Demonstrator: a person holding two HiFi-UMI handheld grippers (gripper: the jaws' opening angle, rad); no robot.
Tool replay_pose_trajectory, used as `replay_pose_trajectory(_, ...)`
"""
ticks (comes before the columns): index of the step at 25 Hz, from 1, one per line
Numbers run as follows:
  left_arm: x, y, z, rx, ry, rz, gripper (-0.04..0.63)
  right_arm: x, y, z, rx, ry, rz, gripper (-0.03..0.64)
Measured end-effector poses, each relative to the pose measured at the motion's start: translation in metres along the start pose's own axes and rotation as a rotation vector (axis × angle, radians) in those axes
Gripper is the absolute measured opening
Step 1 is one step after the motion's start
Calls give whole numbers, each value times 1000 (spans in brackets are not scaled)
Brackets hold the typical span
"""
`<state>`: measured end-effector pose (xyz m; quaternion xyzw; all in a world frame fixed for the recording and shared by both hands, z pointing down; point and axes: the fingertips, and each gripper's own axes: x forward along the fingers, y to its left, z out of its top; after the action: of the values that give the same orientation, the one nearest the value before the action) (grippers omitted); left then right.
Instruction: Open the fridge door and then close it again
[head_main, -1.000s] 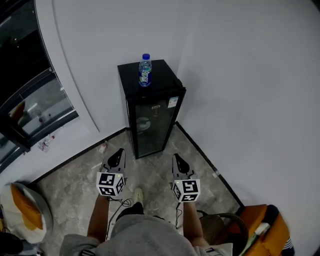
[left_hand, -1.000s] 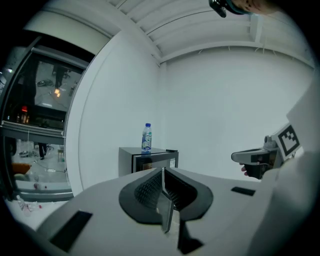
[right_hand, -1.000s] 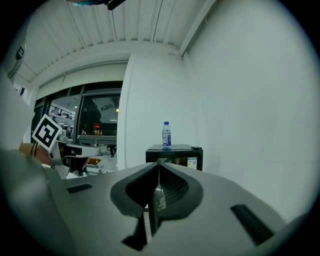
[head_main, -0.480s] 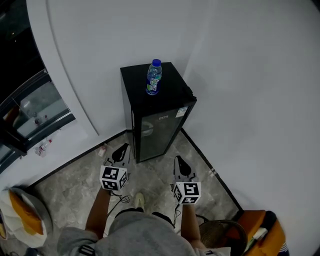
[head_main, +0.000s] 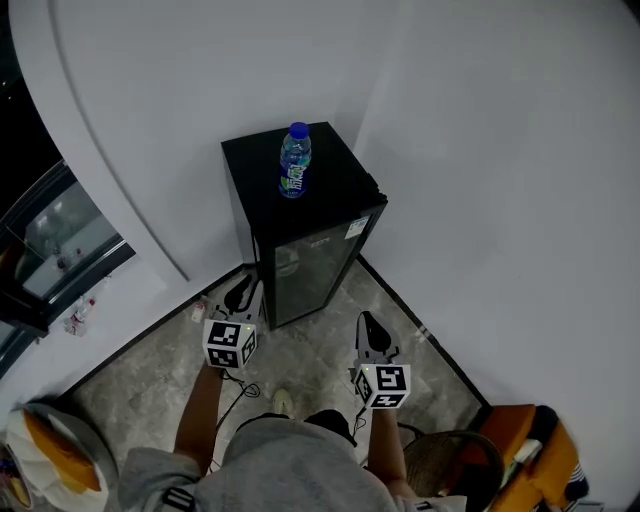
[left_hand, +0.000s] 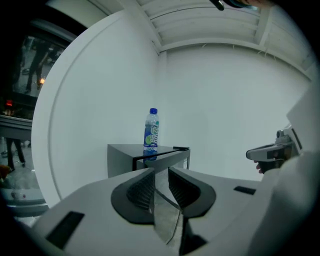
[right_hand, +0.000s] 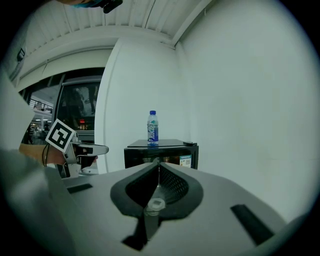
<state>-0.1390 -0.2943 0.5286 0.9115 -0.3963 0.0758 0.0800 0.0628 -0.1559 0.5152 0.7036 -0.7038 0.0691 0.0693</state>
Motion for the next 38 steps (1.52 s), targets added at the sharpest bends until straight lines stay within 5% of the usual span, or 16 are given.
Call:
replay_pose_trajectory(17,78,32,-14,-34,65,-30,284,17,-22,-6,-28,44,-81,25)
replay_pose_trajectory(38,109,39,-13,-51,66,-41,290,16,-42,-11,5,65,-152,25)
